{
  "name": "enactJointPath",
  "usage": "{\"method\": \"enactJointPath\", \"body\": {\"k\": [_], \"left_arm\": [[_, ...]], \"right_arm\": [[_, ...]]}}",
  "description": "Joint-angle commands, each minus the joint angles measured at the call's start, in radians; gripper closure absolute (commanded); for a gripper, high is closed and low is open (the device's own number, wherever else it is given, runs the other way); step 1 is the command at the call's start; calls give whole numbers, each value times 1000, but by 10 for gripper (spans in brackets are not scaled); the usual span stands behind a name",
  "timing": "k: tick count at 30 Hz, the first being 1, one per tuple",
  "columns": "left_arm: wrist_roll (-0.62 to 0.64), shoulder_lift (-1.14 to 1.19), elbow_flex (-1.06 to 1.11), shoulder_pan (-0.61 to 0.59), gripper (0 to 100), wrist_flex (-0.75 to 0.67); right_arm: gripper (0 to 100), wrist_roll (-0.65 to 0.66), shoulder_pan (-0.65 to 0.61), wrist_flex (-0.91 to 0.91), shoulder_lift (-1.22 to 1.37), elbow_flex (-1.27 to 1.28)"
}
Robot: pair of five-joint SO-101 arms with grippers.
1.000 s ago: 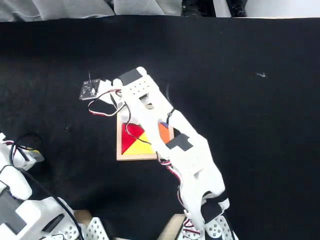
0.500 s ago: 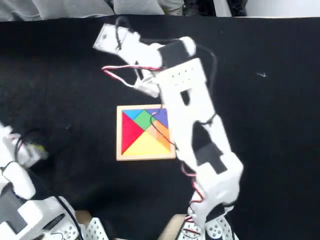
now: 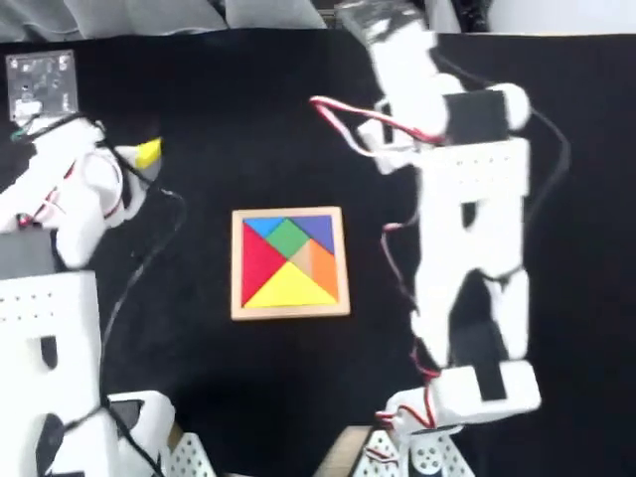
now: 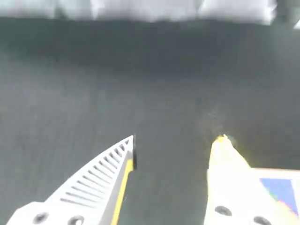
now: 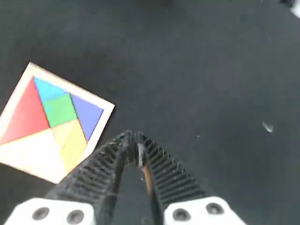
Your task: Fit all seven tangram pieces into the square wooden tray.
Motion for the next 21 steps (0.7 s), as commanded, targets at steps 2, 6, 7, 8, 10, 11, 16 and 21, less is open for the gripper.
{"method": "enactJointPath", "body": {"k": [2, 6, 7, 8, 10, 11, 16, 21], "left_arm": [[5, -238, -113, 42, 834, 83], [5, -485, -113, 45, 887, 166], [5, -549, -102, 47, 896, 180], [5, -611, -84, 48, 914, 189], [5, -736, -33, 47, 977, 195], [5, -799, 1, 42, 970, 195], [5, -1108, 191, 42, 970, 187], [5, -1117, 331, 44, 970, 187]], "right_arm": [[987, -43, 18, 34, -274, 5], [988, -48, 18, 44, -526, 15], [988, -48, 20, 44, -588, 38], [988, -48, 20, 44, -645, 71], [988, -57, 25, 46, -765, 176], [988, -71, 26, 44, -826, 237], [988, -89, 26, 15, -1175, 542], [988, -87, 26, -86, -1492, 851]]}}
